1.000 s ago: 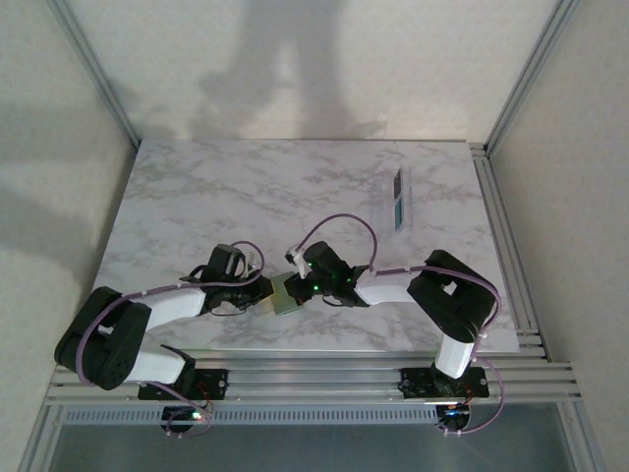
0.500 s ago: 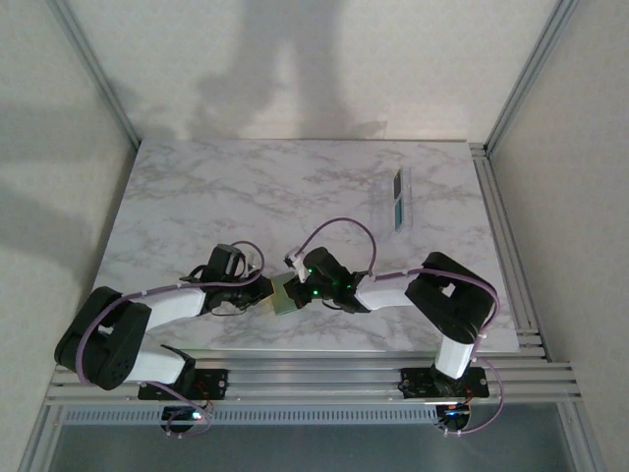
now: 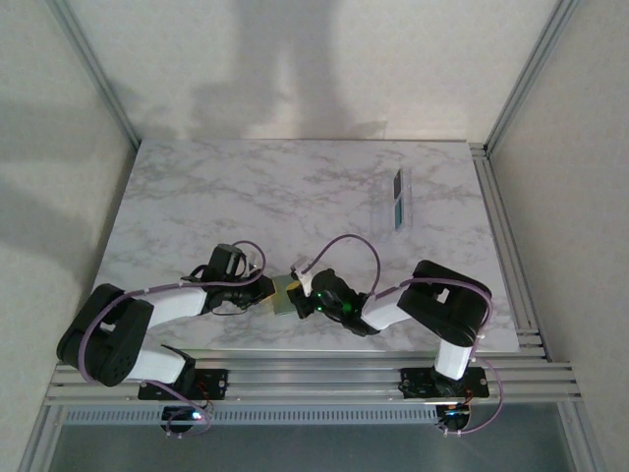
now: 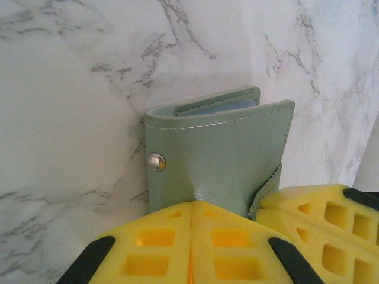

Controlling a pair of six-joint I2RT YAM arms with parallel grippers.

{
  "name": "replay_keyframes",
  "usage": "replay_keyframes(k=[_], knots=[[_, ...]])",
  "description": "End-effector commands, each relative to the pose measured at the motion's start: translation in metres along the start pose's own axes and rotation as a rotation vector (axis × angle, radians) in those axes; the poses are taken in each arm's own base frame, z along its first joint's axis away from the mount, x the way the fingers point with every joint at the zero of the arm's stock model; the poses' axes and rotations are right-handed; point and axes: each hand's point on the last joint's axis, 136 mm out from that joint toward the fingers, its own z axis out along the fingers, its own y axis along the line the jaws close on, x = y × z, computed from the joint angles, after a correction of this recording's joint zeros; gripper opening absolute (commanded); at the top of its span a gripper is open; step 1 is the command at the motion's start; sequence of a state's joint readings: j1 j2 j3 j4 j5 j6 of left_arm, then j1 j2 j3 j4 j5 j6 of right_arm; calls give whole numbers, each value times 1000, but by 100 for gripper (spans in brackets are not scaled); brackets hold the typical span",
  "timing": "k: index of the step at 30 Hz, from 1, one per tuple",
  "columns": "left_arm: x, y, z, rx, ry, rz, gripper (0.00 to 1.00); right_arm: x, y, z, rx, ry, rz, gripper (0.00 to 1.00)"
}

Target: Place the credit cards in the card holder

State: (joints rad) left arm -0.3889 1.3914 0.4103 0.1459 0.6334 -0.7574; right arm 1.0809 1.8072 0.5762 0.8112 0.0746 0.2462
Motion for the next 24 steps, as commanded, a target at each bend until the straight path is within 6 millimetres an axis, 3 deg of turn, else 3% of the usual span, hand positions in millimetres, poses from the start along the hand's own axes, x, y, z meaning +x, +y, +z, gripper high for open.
replay_keyframes(k=[1,4,8,11,15,22,24], knots=[[16,41,4,-144,38,-77,6,112,-23,-11,109,324,-74,0],[15,40,4,-143,39,-74,6,124,-22,-10,111,352,-68,0],[10,35,1,-135,26,-62,6,103,-14,-10,91,331,-70,0],[2,27,-2,-121,5,-56,7,73,-1,-9,52,303,-94,1],[-21,8,-16,-95,-62,-33,9,20,15,-8,-1,247,-105,22],[-86,-37,-71,-37,-269,26,22,-74,18,-24,-66,92,-29,48],[-101,-55,-89,-5,-318,62,32,-101,12,-36,-59,50,-7,52]])
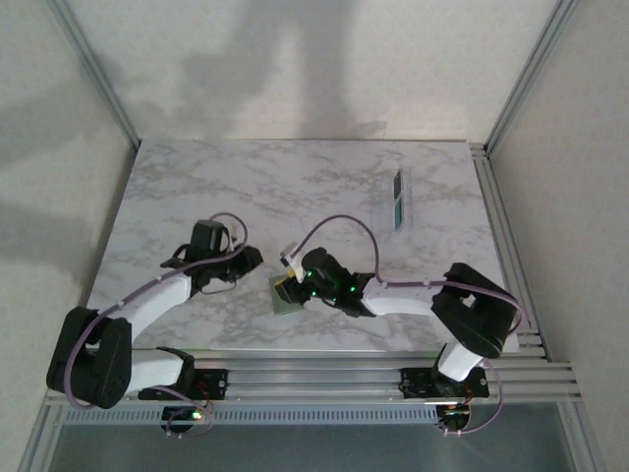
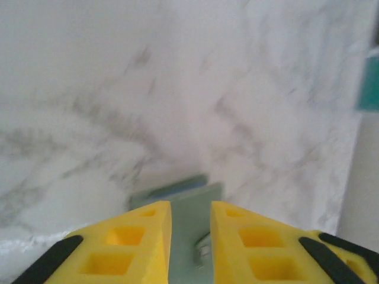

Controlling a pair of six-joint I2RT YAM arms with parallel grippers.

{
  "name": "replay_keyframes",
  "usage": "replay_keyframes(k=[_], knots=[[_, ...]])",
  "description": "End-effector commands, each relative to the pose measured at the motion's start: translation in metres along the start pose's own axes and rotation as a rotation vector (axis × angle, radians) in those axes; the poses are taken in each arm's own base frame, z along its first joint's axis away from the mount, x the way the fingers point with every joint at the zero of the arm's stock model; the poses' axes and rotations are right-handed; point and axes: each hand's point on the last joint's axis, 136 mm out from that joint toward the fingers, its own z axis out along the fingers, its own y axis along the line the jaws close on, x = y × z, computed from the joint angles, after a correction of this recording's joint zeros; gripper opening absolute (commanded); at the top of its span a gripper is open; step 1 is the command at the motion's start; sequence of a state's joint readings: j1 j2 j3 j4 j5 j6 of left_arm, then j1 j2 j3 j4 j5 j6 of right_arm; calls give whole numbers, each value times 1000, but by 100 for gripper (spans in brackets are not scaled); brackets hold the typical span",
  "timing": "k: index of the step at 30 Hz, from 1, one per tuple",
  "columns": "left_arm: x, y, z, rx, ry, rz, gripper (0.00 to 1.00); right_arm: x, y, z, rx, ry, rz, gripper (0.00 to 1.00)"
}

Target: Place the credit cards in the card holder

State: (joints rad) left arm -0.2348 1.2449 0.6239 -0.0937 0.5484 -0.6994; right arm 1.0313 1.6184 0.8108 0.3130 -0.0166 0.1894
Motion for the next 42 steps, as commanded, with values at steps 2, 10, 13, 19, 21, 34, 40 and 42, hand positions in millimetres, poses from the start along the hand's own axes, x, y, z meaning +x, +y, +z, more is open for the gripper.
replay_keyframes(k=[2,10,13,19,21,34,40,42], knots=[[-43,-29,-33,-5,-134,102,48,-55,-3,-38,-33,-77,34,57],[-99,-68,-95,-56,-493,290,100,-111,-54,-119,72,-218,60,99],[-109,-71,-124,-82,-695,313,100,-115,-97,-152,174,-275,115,99],[-115,-42,-170,-226,-1015,396,100,-87,-195,-229,543,-363,364,99],[-115,-27,-176,-285,-1083,428,100,-63,-227,-253,690,-348,462,99],[-138,54,-120,-433,-1024,620,100,61,-274,-263,942,-374,212,99],[-144,76,-120,-466,-1097,581,100,72,-278,-241,856,-379,188,99],[-146,76,-119,-442,-1127,576,100,70,-284,-238,846,-400,198,99]])
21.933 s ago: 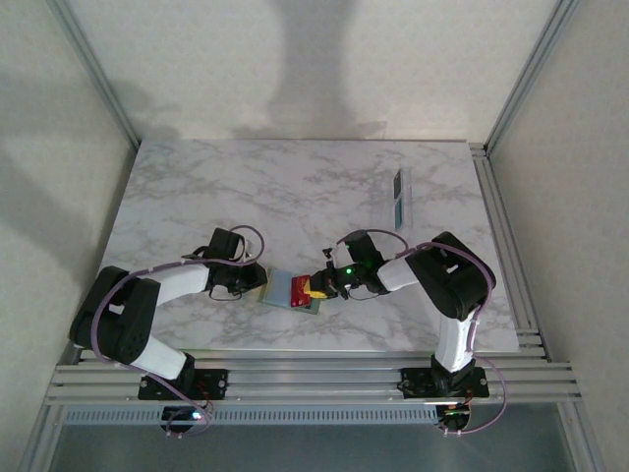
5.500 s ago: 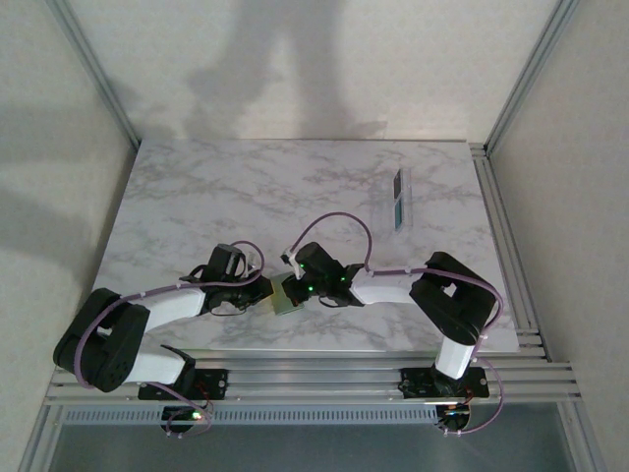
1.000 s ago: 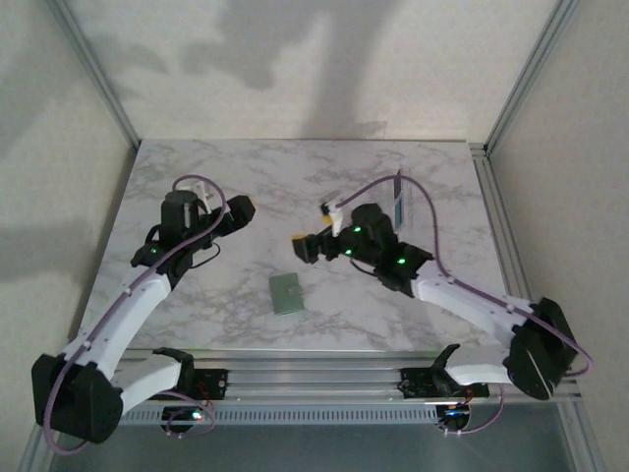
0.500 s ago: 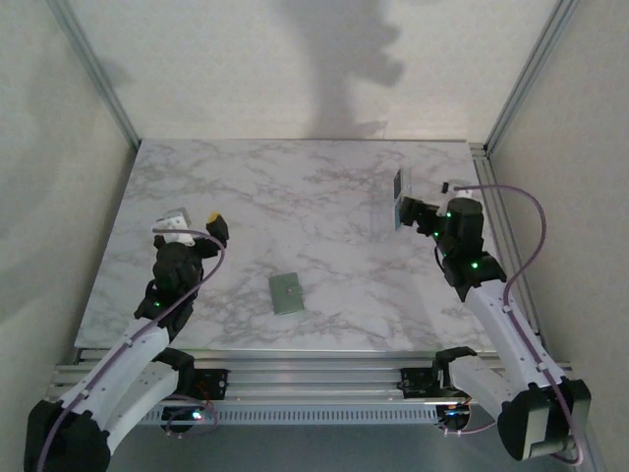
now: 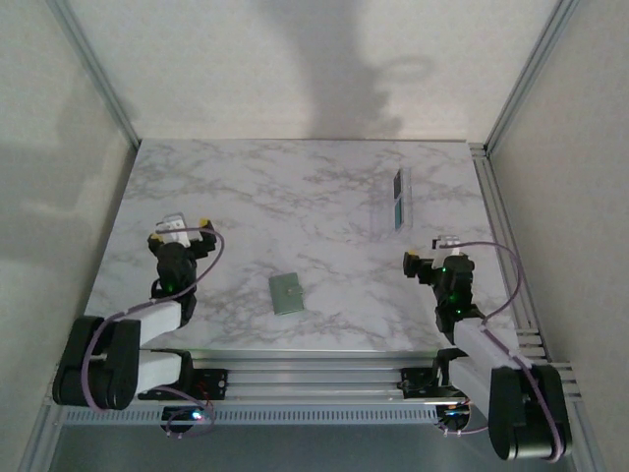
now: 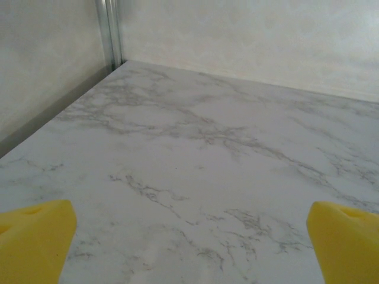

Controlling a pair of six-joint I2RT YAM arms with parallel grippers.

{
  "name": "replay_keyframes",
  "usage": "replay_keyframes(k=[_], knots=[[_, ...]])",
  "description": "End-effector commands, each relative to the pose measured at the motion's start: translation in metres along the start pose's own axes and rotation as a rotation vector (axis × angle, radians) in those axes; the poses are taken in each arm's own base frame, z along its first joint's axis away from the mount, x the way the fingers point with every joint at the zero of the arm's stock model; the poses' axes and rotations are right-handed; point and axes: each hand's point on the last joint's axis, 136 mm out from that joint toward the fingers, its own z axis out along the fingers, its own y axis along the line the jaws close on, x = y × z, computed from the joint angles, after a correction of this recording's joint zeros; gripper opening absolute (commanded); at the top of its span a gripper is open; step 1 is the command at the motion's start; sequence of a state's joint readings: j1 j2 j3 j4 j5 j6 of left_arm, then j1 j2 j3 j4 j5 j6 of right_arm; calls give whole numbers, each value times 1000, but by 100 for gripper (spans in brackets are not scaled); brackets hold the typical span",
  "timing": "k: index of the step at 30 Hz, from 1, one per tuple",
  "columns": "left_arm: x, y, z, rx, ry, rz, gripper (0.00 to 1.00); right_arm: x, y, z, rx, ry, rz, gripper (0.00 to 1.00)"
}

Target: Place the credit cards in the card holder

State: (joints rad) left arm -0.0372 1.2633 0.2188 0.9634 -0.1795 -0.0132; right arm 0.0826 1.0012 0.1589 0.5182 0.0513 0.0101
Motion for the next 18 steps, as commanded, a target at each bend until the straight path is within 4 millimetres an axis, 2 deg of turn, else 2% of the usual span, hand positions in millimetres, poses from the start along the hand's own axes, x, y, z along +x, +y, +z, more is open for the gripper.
replay_keyframes(k=[1,3,6,9,12,15,18], knots=[[-20,-2,3,20,-120,-27,100,-36,5,7,-55,-157,-6,99],[-9,-4,11,19,-85,-16,100,-39,4,15,-60,-157,-3,99],[-5,3,2,21,-129,-44,100,-43,2,28,-49,-171,16,99],[2,-1,9,45,-103,-34,100,-35,-3,45,-25,-151,19,99],[5,-5,7,86,-104,-29,99,-24,-6,57,-6,-133,30,99],[9,-4,17,85,-65,-40,100,-23,-10,59,19,-118,31,99],[9,-2,19,82,-62,-42,100,-24,-12,63,43,-106,28,99]])
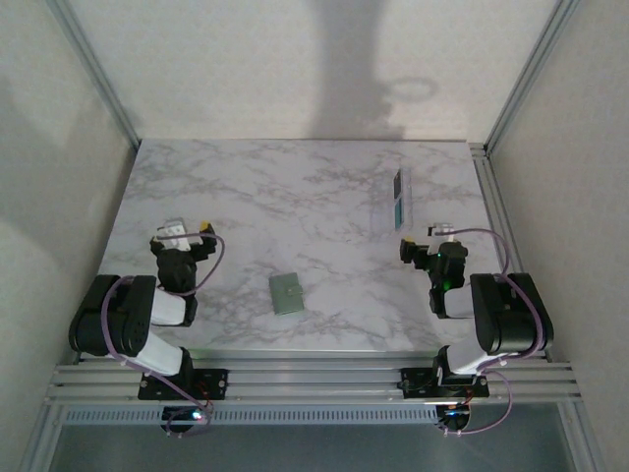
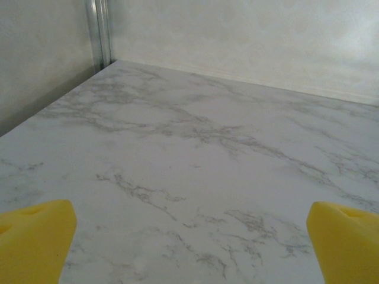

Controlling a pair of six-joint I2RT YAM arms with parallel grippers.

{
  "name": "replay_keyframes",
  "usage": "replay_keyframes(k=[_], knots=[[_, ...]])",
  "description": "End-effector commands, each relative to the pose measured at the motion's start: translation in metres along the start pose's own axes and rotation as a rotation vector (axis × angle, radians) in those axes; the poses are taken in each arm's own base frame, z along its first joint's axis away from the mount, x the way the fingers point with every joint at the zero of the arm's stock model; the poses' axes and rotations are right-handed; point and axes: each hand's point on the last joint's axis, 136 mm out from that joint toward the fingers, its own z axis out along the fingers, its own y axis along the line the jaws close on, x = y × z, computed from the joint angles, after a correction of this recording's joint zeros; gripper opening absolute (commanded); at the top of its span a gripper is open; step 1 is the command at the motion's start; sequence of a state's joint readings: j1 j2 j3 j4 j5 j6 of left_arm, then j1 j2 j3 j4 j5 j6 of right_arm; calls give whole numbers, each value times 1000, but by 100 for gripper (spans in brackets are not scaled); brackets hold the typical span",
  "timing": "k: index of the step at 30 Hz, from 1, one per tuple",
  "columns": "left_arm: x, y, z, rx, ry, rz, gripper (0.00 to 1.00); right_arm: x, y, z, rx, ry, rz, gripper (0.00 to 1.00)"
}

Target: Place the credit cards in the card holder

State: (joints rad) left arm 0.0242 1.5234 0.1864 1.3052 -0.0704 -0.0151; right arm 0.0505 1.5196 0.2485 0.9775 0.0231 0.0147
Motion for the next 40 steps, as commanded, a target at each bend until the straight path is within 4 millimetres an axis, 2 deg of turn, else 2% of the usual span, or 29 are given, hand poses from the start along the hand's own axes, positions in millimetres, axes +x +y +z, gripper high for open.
replay_keyframes(k=[1,4,40], knots=[[-7,-4,5,28,-17,-19,100,-26,-6,8,53,-58,8,99],[-7,-3,7,22,-17,-24,100,-24,-10,22,81,23,13,99],[-7,-2,9,16,-6,-31,100,-23,-4,23,53,28,-5,99]])
